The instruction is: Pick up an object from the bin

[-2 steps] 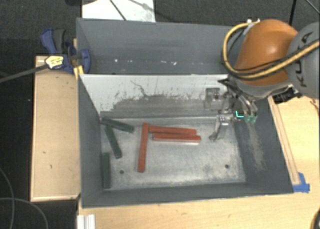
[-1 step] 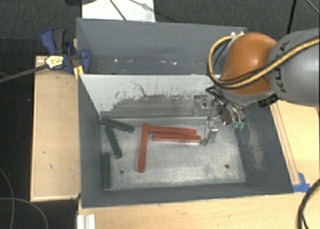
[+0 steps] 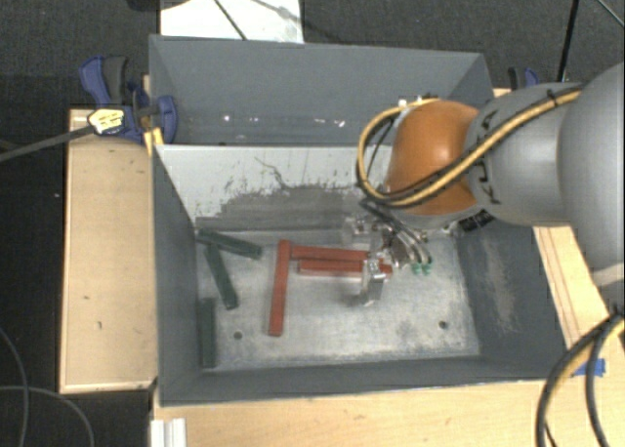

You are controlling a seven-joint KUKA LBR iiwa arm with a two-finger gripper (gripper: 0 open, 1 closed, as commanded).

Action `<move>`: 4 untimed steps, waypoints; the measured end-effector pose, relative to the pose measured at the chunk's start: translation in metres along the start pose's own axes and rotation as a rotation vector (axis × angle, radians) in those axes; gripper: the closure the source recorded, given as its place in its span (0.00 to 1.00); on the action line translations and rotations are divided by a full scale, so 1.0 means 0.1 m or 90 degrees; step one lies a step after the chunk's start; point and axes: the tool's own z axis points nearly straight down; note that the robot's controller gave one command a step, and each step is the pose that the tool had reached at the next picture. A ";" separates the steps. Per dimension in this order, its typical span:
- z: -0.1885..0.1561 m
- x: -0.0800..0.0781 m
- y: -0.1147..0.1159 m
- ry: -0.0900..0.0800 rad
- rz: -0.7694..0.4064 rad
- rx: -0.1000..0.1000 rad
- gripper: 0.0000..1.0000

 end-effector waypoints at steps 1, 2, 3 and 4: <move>0.07 -0.07 -0.38 0.001 0.044 0.000 1.00; 0.07 -0.07 -0.38 0.001 0.044 0.000 1.00; -1.54 0.26 -0.27 0.001 0.051 0.000 1.00; -1.53 0.26 -0.27 0.002 0.050 0.000 1.00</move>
Offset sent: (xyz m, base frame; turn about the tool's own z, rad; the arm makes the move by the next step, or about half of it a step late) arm 0.0000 0.0000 0.0000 0.0000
